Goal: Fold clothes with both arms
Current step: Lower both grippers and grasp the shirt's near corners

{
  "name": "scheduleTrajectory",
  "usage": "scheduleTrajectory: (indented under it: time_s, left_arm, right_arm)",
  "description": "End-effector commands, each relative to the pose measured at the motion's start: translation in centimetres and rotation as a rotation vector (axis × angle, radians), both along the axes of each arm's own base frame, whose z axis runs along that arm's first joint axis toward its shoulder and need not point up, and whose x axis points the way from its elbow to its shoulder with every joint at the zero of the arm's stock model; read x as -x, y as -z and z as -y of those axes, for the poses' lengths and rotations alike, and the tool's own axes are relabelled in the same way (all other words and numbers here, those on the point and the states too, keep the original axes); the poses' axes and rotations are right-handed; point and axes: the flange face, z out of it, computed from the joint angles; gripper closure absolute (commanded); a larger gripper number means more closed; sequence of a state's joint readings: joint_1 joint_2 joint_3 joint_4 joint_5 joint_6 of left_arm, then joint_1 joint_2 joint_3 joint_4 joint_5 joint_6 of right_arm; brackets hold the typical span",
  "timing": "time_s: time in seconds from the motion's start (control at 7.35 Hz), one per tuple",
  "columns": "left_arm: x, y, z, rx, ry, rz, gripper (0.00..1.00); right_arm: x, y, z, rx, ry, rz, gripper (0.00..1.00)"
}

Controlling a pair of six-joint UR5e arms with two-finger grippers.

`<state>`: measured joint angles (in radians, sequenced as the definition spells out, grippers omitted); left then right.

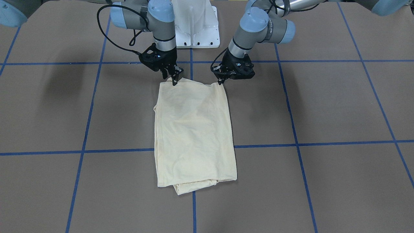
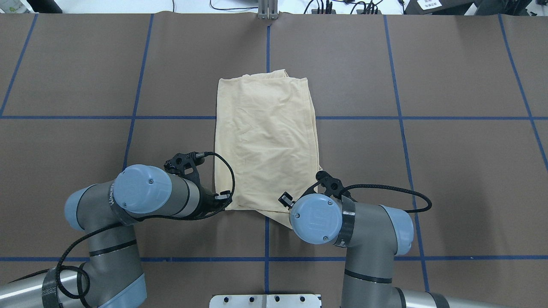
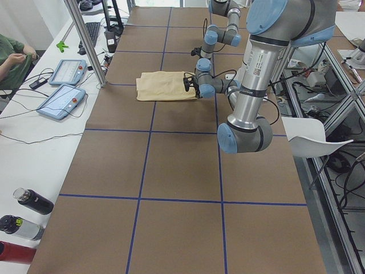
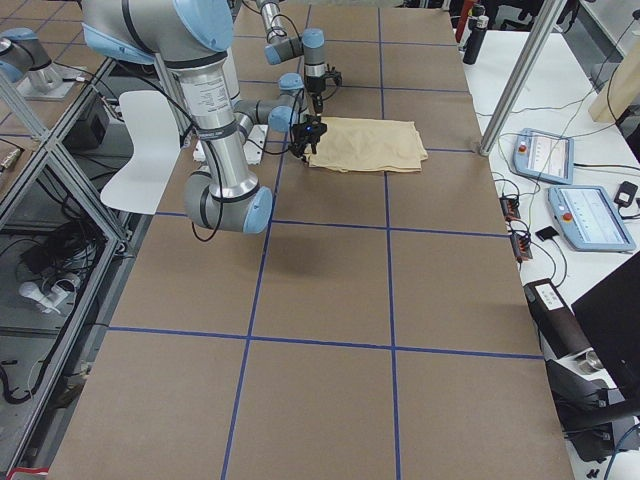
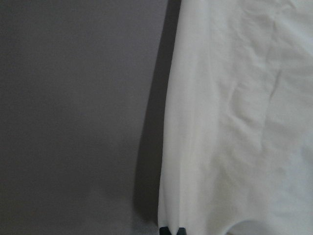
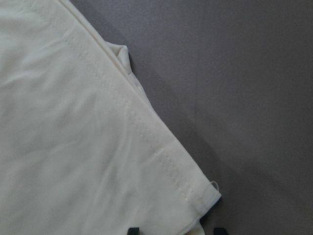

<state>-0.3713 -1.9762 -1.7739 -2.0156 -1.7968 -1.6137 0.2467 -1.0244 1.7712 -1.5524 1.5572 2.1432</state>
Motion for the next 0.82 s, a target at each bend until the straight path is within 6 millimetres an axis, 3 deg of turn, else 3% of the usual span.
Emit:
scheduleTrajectory:
  time_s: [0.0, 0.14, 0.27, 0.68]
  left_arm:
    - [0.0, 0.0, 0.0, 0.0, 0.0, 0.0, 1.0]
    - [0.0, 0.0, 0.0, 0.0, 0.0, 0.0, 1.0]
    - [0.0, 0.0, 0.0, 0.0, 0.0, 0.0, 1.0]
    - [0.0, 0.1, 0.0, -0.001, 0.0, -0.002, 1.0]
  right_arm:
    - [1.3, 0.3, 0.4, -0.006, -0.013, -0.011, 0.43]
    - [1.1, 0.6, 0.4, -0.007, -0.013, -0.006, 0.67]
    - [0.7, 0.7, 0.3, -0.007, -0.013, -0.003, 0.97]
    - [-0.8, 0.6, 0.1, -0.008, -0.015, 0.009, 1.0]
